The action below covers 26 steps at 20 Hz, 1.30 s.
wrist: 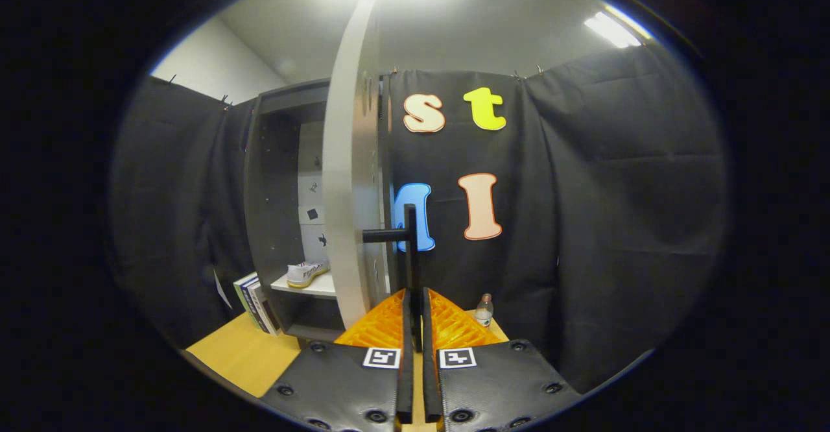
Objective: Open the shoe cabinet door, grab the shoes and put them into the shoe cabinet, then close the shoe cabinet door.
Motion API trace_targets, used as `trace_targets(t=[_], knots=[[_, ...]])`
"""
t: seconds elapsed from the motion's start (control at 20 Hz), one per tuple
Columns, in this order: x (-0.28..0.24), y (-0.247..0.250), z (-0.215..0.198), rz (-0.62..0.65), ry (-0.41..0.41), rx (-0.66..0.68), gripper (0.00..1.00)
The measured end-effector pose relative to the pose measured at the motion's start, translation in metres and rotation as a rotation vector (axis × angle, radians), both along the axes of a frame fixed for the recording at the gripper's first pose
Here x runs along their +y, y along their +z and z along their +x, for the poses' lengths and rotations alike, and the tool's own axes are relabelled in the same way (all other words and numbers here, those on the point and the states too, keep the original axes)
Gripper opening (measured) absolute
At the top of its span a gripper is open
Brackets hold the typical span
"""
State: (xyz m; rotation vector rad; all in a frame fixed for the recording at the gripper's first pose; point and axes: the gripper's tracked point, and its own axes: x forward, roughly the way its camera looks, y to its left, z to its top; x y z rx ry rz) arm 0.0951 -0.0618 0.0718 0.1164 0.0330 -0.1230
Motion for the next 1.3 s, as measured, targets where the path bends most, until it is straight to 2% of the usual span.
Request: trace_targets(t=[0.1,0.2,0.35,0.5,0.6,0.75,1.0,1.1,1.25,1.3], knots=[[-0.003,-0.003,-0.002,-0.010,0.017,-0.004,0.20],[-0.015,-0.010,-0.007,-0.050,-0.054,0.020,0.20],[0.001,-0.017,-0.025,-0.063,-0.047,0.059,0.23],[0.000,-0.018,-0.043,-0.161,-0.063,0.080,0.55],[0.017,-0.012,-0.054,-0.163,-0.045,0.083,0.76],[0.047,-0.003,-0.064,-0.164,0.007,0.076,0.76],[0.111,0.009,-0.057,-0.060,0.146,0.015,0.78],[0.141,-0.003,-0.051,-0.004,0.215,0.034,0.81],[0.164,-0.024,-0.033,0.006,0.269,0.073,0.84],[0.173,-0.034,-0.026,0.011,0.278,0.095,0.91]])
